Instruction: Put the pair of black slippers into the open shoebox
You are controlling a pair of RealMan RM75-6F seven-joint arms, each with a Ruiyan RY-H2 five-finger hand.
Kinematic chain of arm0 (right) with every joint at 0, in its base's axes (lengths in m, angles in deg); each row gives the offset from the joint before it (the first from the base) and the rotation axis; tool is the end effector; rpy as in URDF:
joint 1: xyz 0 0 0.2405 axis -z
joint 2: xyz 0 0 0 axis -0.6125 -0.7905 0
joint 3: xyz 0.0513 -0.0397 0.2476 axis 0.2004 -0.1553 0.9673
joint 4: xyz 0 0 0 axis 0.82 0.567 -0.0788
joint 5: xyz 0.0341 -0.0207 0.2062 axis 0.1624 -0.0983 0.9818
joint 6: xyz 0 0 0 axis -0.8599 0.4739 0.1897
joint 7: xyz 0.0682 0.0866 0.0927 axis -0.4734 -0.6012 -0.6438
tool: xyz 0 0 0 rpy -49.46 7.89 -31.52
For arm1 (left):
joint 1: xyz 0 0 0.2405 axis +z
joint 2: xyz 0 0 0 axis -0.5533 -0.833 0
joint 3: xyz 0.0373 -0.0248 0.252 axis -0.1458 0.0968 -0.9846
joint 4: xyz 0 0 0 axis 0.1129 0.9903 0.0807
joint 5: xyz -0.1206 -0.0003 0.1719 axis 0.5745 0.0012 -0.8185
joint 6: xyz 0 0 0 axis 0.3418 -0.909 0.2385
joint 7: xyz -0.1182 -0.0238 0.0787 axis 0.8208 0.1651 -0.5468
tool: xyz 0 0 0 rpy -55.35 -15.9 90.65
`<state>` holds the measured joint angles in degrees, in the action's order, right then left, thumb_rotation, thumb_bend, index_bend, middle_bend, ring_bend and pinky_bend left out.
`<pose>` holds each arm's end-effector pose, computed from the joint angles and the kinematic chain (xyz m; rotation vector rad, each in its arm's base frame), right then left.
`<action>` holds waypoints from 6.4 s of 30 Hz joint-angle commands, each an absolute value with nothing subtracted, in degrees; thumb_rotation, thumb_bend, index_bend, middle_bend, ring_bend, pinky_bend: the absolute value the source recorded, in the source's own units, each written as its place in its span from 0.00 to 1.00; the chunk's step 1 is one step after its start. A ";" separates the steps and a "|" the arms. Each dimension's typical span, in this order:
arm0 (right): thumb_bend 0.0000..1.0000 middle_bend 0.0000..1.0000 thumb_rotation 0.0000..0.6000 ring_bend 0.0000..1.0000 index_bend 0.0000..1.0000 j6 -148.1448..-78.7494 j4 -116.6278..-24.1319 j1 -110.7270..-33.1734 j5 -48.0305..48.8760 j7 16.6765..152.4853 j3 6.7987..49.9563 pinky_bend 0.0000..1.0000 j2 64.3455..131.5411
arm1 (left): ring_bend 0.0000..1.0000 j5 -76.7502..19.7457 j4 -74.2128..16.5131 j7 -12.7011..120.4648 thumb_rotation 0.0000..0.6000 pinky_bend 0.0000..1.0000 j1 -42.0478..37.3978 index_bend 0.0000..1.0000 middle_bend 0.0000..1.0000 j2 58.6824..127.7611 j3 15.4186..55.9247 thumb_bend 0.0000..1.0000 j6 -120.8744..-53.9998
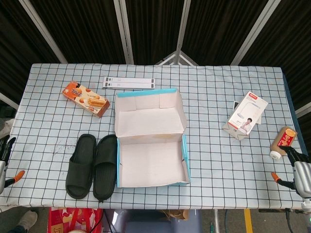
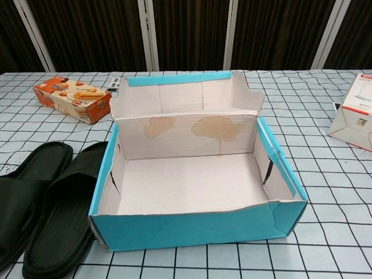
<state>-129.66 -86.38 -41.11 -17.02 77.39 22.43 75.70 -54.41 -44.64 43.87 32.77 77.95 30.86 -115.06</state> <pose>-0.3423 -0.1773 0.1799 1.2682 -1.0451 0.8587 -0.3210 0.1602 0.1603 -1.3393 -0.7081 -0.7911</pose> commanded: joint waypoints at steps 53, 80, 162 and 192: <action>0.23 0.20 1.00 0.25 0.19 -130.44 -85.82 -40.08 -17.40 74.24 22.48 0.21 74.73 | 0.00 -58.18 -53.53 30.75 1.00 0.16 24.45 0.00 0.06 81.24 23.80 0.09 -94.51; 0.23 0.20 1.00 0.25 0.19 -129.59 -85.01 -40.26 -17.59 71.94 22.52 0.21 74.46 | 0.00 -53.27 -49.16 22.08 1.00 0.16 21.22 0.01 0.15 89.08 24.52 0.09 -90.86; 0.23 0.20 1.00 0.25 0.19 -127.62 -83.76 -40.29 -16.82 66.73 22.39 0.21 73.50 | 0.13 -84.44 -56.96 -14.98 1.00 0.24 -24.76 0.46 0.53 83.98 40.87 0.31 -55.65; 0.23 0.20 1.00 0.25 0.19 -124.72 -84.81 -41.15 -14.79 68.82 22.45 0.21 73.42 | 0.15 -87.86 -46.46 -10.57 1.00 0.24 -20.79 0.46 0.55 85.99 33.02 0.31 -66.11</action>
<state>-124.74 -84.80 -41.15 -14.80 68.82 22.45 73.43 -87.64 -46.77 -10.90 -20.50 85.67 33.20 -65.89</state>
